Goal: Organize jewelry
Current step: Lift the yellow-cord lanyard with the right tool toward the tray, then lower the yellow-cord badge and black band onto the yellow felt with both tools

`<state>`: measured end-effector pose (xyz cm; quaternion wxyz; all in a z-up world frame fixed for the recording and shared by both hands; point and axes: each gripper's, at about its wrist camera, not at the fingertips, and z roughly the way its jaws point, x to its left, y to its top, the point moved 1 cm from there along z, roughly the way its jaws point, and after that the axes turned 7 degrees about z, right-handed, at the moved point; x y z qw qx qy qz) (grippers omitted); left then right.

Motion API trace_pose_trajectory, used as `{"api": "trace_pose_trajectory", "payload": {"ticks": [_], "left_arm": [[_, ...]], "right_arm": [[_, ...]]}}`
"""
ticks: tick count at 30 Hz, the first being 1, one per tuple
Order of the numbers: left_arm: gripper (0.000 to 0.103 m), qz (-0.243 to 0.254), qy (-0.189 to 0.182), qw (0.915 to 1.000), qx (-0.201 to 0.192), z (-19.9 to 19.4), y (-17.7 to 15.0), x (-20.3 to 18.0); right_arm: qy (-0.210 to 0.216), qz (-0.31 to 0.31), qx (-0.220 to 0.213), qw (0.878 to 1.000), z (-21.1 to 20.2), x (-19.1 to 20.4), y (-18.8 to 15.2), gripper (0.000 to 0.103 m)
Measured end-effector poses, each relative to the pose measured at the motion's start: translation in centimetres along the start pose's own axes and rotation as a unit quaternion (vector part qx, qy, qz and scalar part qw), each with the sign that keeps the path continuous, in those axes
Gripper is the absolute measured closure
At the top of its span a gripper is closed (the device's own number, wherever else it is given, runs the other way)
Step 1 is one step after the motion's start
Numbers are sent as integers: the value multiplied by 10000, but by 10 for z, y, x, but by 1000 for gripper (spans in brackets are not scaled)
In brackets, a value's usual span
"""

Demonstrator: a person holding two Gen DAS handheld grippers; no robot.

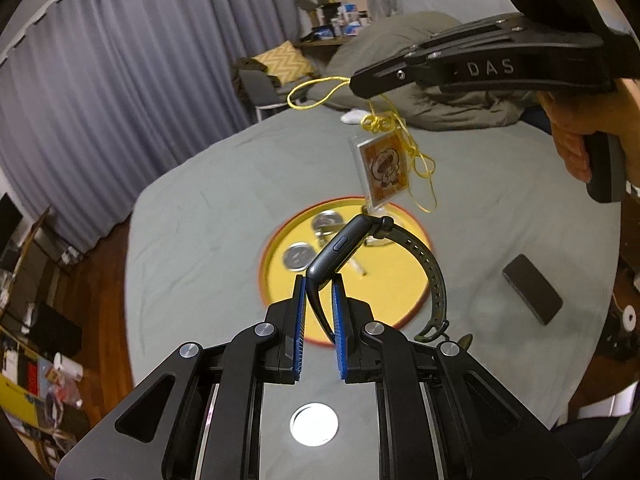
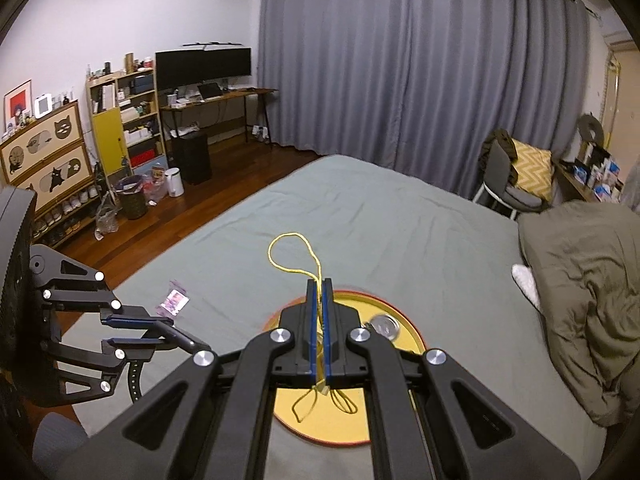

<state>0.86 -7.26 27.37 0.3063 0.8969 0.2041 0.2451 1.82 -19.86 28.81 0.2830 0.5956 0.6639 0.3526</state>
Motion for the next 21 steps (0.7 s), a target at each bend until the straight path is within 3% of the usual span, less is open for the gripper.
{"api": "trace_pose_trajectory", "payload": {"ticks": [11, 21], "left_arm": [[91, 198, -479, 9983, 269, 96, 15, -35], [91, 282, -793, 9946, 609, 165, 1, -56]], "right_arm": [[-187, 353, 483, 9980, 46, -63, -48, 100], [-186, 583, 880, 9942, 90, -98, -87, 100]]}}
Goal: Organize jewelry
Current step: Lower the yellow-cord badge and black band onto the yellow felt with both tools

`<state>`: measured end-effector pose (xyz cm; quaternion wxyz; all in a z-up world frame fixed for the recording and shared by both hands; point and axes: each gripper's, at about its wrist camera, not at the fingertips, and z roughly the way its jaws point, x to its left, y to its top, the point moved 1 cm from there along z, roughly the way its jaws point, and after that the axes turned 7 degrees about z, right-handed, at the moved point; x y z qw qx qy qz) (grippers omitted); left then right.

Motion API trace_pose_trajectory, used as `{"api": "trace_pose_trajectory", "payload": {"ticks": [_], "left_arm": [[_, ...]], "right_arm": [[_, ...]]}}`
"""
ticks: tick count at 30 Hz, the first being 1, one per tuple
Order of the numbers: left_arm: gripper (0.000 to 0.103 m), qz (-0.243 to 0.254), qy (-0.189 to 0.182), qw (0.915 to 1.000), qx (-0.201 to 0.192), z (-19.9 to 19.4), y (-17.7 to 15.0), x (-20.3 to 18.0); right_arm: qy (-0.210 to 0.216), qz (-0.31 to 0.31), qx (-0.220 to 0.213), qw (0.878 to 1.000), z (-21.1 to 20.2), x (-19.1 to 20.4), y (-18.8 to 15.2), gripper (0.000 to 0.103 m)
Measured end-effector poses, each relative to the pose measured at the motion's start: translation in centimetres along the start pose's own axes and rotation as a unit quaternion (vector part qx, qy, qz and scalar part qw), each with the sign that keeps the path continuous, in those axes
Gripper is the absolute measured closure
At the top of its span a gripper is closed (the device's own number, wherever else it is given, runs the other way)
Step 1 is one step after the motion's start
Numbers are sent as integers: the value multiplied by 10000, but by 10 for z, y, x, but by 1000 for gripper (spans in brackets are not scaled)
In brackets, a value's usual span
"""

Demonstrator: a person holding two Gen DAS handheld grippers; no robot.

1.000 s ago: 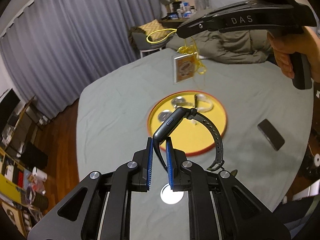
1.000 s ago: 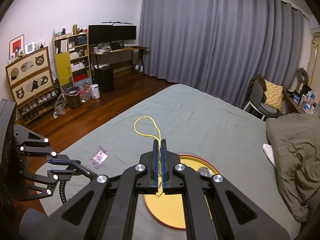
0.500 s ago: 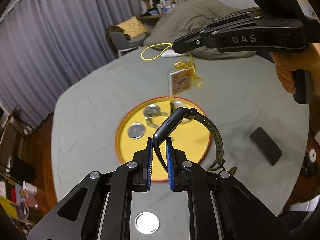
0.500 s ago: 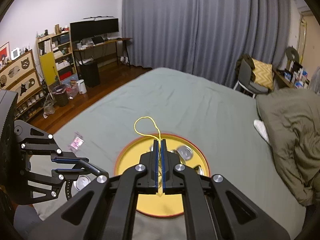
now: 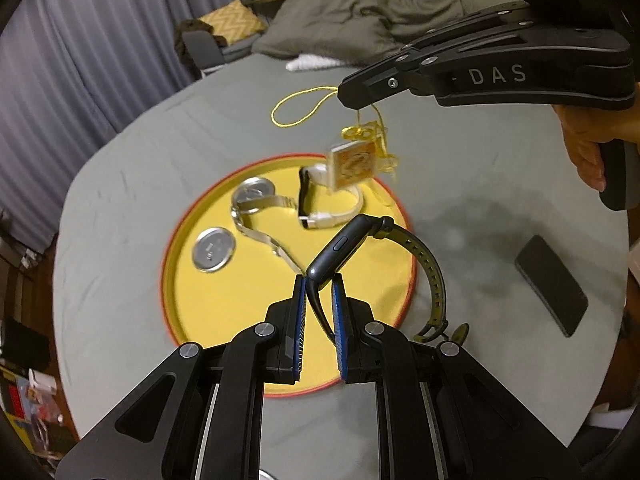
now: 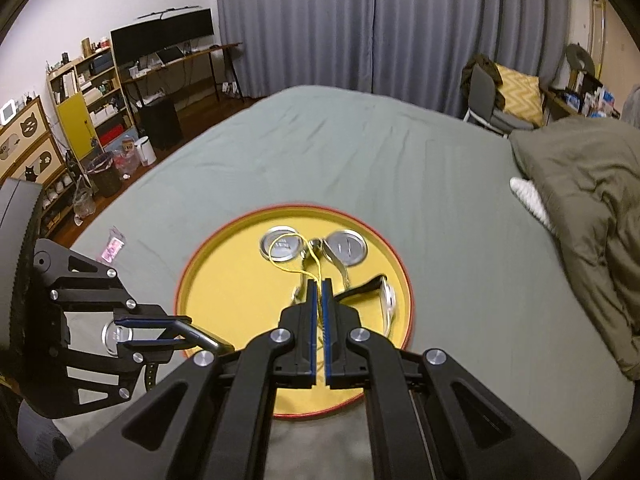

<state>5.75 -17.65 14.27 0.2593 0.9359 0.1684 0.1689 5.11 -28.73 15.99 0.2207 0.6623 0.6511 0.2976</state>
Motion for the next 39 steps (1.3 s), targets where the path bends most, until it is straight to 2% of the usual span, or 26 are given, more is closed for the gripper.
{"api": "trace_pose_trajectory", "payload": {"ticks": [8, 16, 28, 39], "left_arm": [[91, -45, -163, 9996, 229, 47, -10, 1], [91, -31, -263, 9986, 457, 82, -12, -1], [91, -80, -250, 9972, 707, 119, -19, 4], [91, -187, -249, 9959, 850, 146, -19, 0]], "right_arm": [[16, 86, 338, 9994, 39, -17, -18, 100], [66, 74, 583, 9983, 65, -17, -34, 100], [160, 32, 913, 9957, 97, -14, -55, 100], [159, 152, 1170, 9929, 118, -26, -79, 100]]}}
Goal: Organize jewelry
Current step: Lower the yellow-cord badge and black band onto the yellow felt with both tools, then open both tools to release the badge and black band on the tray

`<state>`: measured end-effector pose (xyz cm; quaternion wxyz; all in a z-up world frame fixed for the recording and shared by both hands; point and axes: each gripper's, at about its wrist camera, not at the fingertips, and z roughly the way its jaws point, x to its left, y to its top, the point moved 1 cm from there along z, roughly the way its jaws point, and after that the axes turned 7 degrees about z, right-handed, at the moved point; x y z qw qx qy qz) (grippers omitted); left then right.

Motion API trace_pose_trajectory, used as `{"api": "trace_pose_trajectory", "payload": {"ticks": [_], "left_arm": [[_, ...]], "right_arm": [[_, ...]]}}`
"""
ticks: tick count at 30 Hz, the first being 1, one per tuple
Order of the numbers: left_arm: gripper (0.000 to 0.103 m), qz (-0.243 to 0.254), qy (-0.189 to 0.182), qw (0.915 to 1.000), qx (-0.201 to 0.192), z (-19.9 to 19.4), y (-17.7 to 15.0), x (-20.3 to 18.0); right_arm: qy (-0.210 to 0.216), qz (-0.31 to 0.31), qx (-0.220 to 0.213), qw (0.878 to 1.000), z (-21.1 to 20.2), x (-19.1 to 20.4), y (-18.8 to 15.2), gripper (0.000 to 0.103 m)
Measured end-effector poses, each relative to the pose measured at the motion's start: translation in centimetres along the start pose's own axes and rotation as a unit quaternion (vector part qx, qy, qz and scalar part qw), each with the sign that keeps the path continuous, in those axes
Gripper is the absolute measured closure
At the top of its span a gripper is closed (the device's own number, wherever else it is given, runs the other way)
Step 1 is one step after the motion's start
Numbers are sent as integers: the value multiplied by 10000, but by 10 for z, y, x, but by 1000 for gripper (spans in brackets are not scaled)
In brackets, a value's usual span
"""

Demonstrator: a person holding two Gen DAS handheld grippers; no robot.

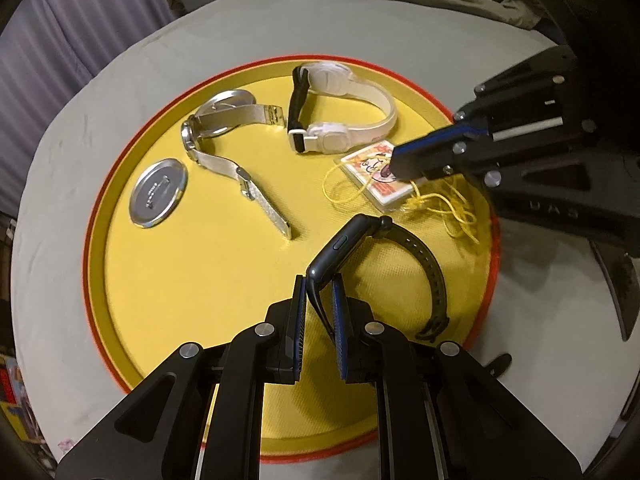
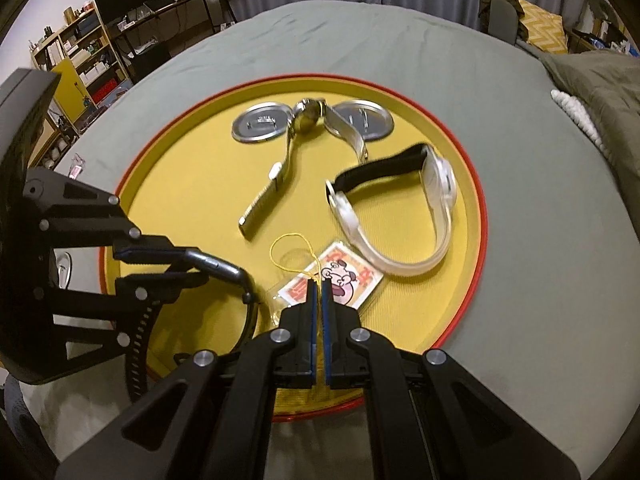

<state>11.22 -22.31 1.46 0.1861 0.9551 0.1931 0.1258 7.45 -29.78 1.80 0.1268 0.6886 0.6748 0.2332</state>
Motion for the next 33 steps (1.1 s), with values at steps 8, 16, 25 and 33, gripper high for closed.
{"api": "trace_pose_trajectory", "payload": {"ticks": [8, 16, 25, 33], "left_arm": [[91, -60, 59, 10000, 9, 9, 0, -3], [91, 43, 262, 9996, -8, 9, -4, -15], [75, 78, 269, 9996, -21, 5, -3, -24], [59, 62, 260, 9996, -132, -7, -8, -27]], "right_arm": [[55, 118, 34, 9999, 5, -12, -8, 100], [54, 83, 60, 9999, 4, -11, -10, 100], [64, 153, 171, 9997, 3, -14, -8, 100], [-20, 7, 215, 9998, 2, -4, -9, 58]]}}
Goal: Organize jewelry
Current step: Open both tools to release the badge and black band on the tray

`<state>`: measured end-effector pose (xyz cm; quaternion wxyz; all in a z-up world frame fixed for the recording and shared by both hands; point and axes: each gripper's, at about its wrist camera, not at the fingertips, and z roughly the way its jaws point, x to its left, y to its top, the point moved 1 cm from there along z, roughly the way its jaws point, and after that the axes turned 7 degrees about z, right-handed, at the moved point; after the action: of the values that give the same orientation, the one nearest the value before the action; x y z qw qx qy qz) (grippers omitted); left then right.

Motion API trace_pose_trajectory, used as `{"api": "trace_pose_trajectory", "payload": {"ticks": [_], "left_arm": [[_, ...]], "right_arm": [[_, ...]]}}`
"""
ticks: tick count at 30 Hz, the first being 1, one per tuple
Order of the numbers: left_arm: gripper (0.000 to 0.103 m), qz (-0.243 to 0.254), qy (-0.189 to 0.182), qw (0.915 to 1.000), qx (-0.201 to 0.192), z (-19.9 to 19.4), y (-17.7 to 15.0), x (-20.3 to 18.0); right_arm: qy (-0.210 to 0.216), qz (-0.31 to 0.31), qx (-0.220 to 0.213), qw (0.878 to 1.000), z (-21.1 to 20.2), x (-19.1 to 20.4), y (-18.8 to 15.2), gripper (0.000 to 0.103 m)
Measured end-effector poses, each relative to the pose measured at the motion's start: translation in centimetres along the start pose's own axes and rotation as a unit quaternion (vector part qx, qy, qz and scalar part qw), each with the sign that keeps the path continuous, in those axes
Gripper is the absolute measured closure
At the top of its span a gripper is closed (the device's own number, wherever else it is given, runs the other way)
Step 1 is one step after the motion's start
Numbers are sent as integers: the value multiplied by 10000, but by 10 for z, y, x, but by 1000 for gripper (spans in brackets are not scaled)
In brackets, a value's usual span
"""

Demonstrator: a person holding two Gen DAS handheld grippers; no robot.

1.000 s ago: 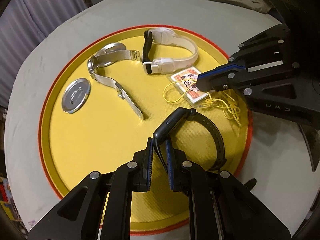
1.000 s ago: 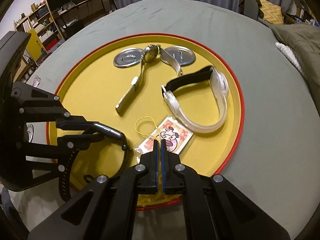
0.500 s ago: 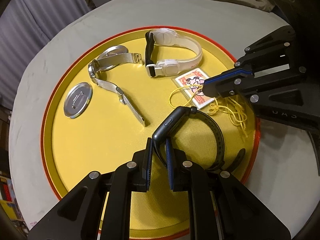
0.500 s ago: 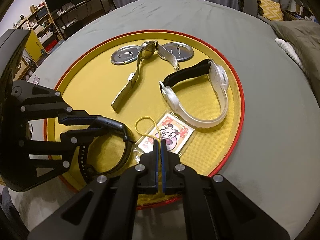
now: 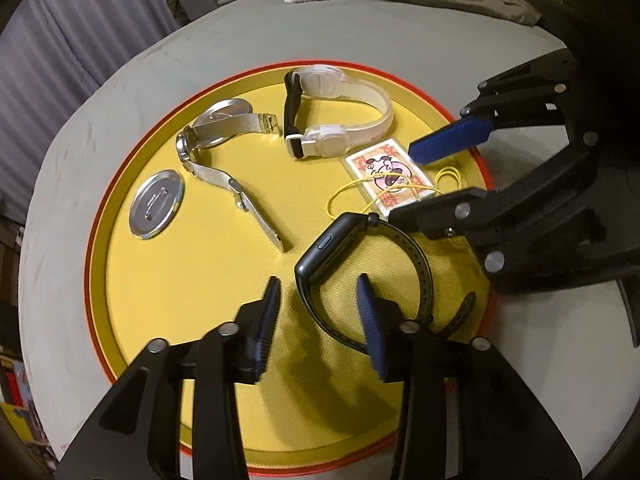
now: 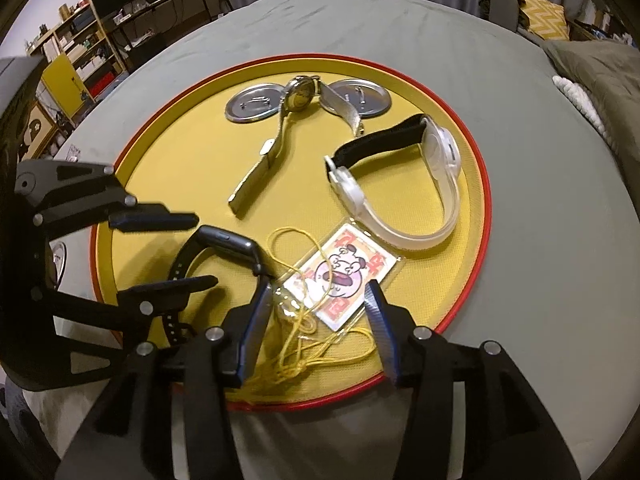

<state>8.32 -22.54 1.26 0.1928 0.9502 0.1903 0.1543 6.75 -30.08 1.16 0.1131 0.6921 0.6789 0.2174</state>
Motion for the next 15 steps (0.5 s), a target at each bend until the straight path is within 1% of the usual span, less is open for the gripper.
{"api": "trace_pose_trajectory", "payload": {"ticks": [1, 3, 4, 5, 6, 7, 8, 9, 10, 11, 12, 14, 15], "left_arm": [[57, -9, 7, 10000, -13, -2, 0, 0], [47, -39, 24, 10000, -50, -8, -2, 1], [44, -50, 27, 10000, -70, -11, -3, 2], [38, -64, 37, 9999, -95, -15, -4, 3], [31, -66, 48, 9999, -104, -18, -5, 5], [28, -67, 84, 9999, -106, -23, -6, 6], [24, -79, 103, 9999, -111, -27, -7, 6], [22, -100, 85, 9998, -125, -31, -8, 7], [20, -142, 34, 9998, -154, -38, -9, 8], [17, -160, 11, 9997, -180, -44, -10, 8], [13, -157, 22, 9997, -199, -49, -10, 9], [10, -112, 115, 9996, -235, -64, -13, 8], [9, -79, 164, 9995, -260, -71, -14, 8]], "right_arm": [[-15, -11, 15, 10000, 0, 1, 0, 58], [-22, 6, 26, 10000, -2, 0, 0, 58], [-25, 23, 24, 10000, -3, 1, 1, 54], [-19, 63, 14, 10000, -6, 0, 1, 51], [7, 96, 7, 10000, -8, 1, 3, 43], [24, 113, 6, 9999, -10, 1, 3, 37], [44, 119, 34, 9999, -13, 2, 3, 34], [24, 94, 52, 9999, -15, 4, 2, 31], [-15, 61, 36, 10000, -19, 6, 2, 30], [-46, 43, 11, 10000, -22, 9, 2, 30], [-64, 41, -5, 10000, -26, 10, 2, 28], [-106, 44, -63, 9999, -36, 14, 3, 24], [-125, 34, -104, 9999, -43, 17, 4, 19]]}}
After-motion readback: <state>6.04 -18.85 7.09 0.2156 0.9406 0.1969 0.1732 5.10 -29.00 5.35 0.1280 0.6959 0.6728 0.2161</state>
